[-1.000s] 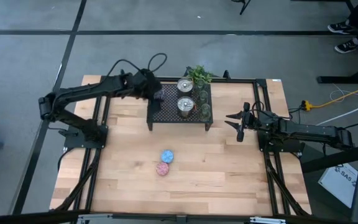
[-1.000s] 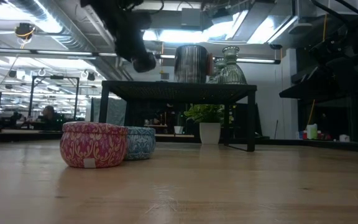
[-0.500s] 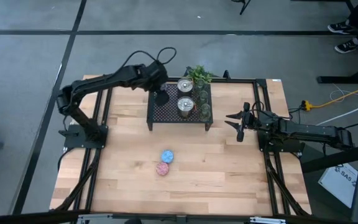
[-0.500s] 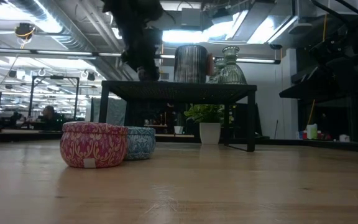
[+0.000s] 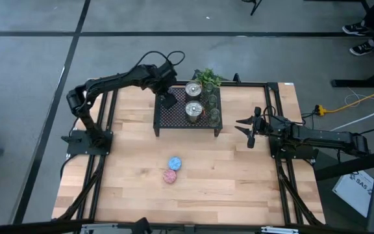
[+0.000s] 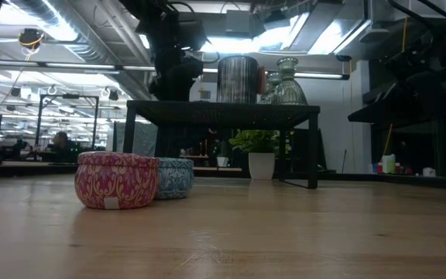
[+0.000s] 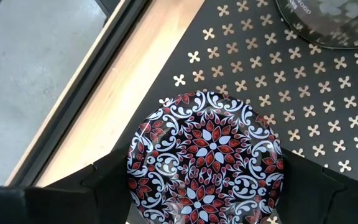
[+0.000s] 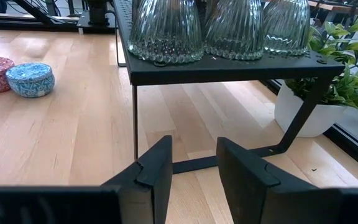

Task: Pick & Place candle stick holders
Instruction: Put the red patterned scented candle on the shelf

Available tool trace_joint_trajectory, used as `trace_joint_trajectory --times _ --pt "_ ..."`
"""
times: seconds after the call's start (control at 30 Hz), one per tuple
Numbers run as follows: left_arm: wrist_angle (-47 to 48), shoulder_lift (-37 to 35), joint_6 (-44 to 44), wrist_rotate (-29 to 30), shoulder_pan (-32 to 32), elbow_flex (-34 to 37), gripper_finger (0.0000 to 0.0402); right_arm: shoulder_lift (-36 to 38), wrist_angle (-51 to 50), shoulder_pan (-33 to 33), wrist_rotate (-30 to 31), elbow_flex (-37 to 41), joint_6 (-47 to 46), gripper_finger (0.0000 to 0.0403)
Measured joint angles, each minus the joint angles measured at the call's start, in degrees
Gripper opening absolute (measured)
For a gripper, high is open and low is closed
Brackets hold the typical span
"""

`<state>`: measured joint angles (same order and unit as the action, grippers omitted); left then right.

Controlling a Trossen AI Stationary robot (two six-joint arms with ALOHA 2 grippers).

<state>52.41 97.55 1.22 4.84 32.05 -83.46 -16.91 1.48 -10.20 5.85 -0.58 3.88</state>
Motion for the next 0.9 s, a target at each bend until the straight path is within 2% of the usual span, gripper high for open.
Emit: trace_joint_trajectory --times 0.2,0.37,0.73,0.9 --pt "0.00 0.02 -1.45 0.12 -0.45 -0.02 0.0296 0.00 0.01 -0.01 0.00 0.00 0.00 0.0128" --pt "-0.01 0.07 -2.41 0.67 -1.12 -0.02 0.0316 0.00 0.01 -0.01 0.00 0.00 0.00 0.0128" --pt "-0.29 0.11 0.10 8.95 -3.55 0.02 0.0356 0.00 -0.01 0.01 0.00 0.00 0.00 0.0128" --pt "-0.33 0.04 1.17 7.44 -3.63 0.04 0.0358 0.00 0.01 -0.01 0.00 0.01 0.00 0.0128"
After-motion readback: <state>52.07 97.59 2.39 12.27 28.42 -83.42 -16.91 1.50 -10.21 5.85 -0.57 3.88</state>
